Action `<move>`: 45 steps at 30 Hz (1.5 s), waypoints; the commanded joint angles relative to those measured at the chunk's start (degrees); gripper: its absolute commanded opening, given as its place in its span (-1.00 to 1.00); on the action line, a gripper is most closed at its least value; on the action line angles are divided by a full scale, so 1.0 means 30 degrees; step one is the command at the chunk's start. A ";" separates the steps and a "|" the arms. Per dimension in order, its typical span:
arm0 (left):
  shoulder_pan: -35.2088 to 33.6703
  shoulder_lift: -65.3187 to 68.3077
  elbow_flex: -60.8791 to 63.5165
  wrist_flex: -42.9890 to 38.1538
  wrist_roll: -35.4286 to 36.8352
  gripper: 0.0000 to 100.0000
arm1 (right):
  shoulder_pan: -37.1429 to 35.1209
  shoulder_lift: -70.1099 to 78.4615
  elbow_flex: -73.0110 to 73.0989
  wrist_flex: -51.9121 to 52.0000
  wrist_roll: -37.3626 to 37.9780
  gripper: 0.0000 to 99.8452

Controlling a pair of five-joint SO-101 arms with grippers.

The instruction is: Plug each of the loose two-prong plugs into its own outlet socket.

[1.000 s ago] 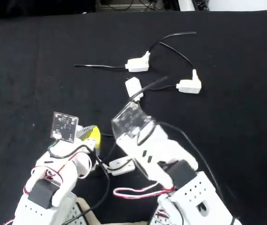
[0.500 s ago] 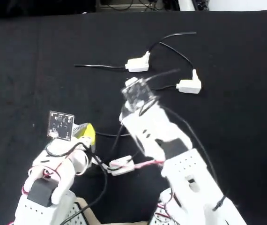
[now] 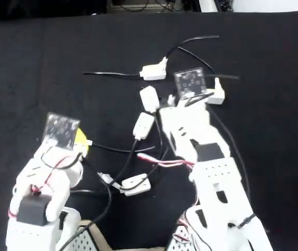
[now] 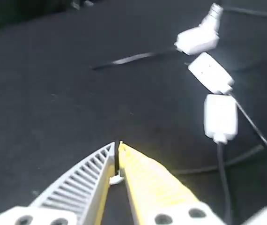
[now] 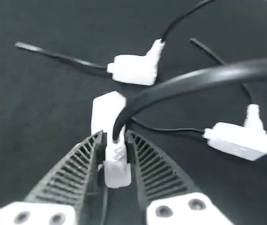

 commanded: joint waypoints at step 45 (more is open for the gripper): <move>0.4147 3.4344 -2.0322 -0.2227 0.3341 -0.78 | 0.5128 0.0308 -0.0923 -0.1582 0.0733 -0.98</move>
